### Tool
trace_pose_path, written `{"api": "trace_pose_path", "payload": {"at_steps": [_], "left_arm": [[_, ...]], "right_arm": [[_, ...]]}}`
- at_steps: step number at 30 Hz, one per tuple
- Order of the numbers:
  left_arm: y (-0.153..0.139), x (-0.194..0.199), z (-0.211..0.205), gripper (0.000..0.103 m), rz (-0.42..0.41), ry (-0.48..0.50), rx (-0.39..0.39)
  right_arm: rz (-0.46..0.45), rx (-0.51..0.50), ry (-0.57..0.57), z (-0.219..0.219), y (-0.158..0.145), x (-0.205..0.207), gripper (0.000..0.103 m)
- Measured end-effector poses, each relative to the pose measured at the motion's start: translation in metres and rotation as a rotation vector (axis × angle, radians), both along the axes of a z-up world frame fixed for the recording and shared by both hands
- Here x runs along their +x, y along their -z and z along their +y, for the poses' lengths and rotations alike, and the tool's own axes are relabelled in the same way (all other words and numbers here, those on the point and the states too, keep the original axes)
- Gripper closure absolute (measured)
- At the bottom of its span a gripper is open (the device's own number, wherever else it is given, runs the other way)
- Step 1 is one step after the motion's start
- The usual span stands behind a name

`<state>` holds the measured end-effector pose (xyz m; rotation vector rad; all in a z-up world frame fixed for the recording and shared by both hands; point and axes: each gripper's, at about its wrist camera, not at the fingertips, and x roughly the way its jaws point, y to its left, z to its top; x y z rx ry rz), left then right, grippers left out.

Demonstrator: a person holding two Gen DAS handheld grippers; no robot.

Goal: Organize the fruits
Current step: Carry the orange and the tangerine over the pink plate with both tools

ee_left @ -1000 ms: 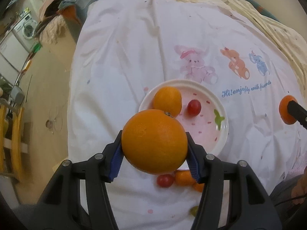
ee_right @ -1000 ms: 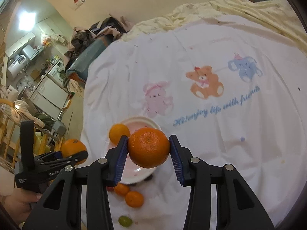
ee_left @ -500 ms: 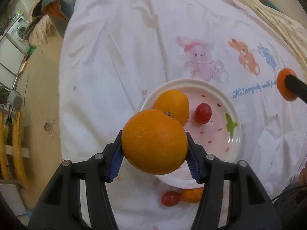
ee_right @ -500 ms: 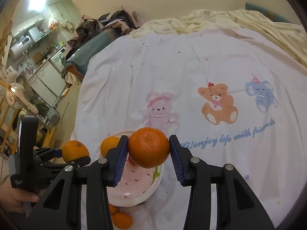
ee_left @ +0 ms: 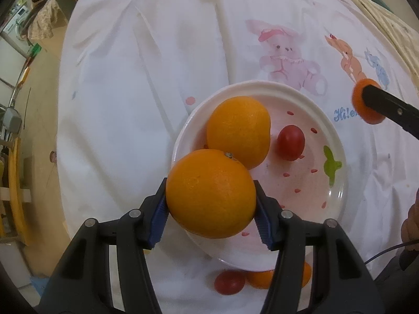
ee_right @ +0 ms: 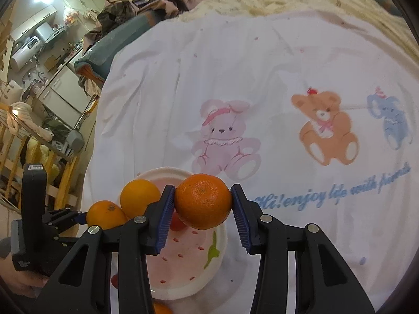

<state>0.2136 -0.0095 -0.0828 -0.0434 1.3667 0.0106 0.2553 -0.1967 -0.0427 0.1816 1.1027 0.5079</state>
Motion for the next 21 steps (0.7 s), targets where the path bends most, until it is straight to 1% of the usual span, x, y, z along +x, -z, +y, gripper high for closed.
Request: {"api": "trace_pose_path", "payload": {"at_steps": [4, 9, 12, 15, 17, 20, 21], "left_arm": [[0.005, 0.004, -0.004, 0.049, 0.009, 0.017, -0.007], [0.009, 0.008, -0.004, 0.049, 0.014, 0.006, -0.002], [0.013, 0.008, -0.008, 0.048, 0.03, 0.02, -0.003], [0.014, 0.008, -0.013, 0.047, 0.035, 0.049, -0.002], [0.015, 0.008, -0.012, 0.046, 0.04, 0.044, -0.021], [0.014, 0.009, -0.011, 0.046, 0.044, 0.034, -0.027], [0.012, 0.01, -0.011, 0.046, 0.032, 0.032, -0.025]], "right_arm": [[0.046, 0.014, -0.022, 0.01, 0.015, 0.008, 0.057], [0.08, 0.009, -0.047, 0.025, 0.031, 0.017, 0.057], [0.1, 0.009, -0.055, 0.031, 0.04, 0.021, 0.057], [0.111, 0.006, -0.065, 0.037, 0.046, 0.022, 0.056], [0.119, 0.011, -0.072, 0.039, 0.047, 0.021, 0.056], [0.118, 0.015, -0.082, 0.041, 0.047, 0.02, 0.055], [0.117, 0.017, -0.082, 0.041, 0.047, 0.019, 0.055]]}}
